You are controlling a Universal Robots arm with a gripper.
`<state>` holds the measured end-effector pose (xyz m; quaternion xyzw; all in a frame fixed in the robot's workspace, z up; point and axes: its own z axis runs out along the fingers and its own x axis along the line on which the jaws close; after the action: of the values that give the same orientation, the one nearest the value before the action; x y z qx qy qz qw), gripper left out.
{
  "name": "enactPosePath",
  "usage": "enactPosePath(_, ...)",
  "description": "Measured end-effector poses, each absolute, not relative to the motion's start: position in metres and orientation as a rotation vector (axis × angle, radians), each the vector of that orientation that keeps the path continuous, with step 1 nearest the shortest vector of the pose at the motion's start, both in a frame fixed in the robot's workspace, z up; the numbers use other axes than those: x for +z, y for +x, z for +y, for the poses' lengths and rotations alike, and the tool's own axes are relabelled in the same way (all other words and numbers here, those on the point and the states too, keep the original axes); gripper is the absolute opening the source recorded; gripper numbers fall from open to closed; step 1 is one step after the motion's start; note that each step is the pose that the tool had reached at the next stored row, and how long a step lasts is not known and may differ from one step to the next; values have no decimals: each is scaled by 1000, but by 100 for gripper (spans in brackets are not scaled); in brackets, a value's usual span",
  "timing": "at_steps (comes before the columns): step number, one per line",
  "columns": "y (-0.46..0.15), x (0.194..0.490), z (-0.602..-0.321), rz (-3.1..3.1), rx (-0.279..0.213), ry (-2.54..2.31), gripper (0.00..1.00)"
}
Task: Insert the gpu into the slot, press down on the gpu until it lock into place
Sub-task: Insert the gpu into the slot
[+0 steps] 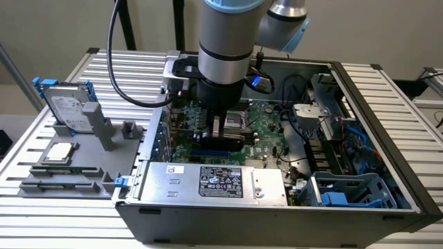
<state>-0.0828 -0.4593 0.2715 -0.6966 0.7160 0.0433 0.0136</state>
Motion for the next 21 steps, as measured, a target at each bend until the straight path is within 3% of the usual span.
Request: enactPosePath(21, -83, 263, -459, 2222, 135, -2178, 26)
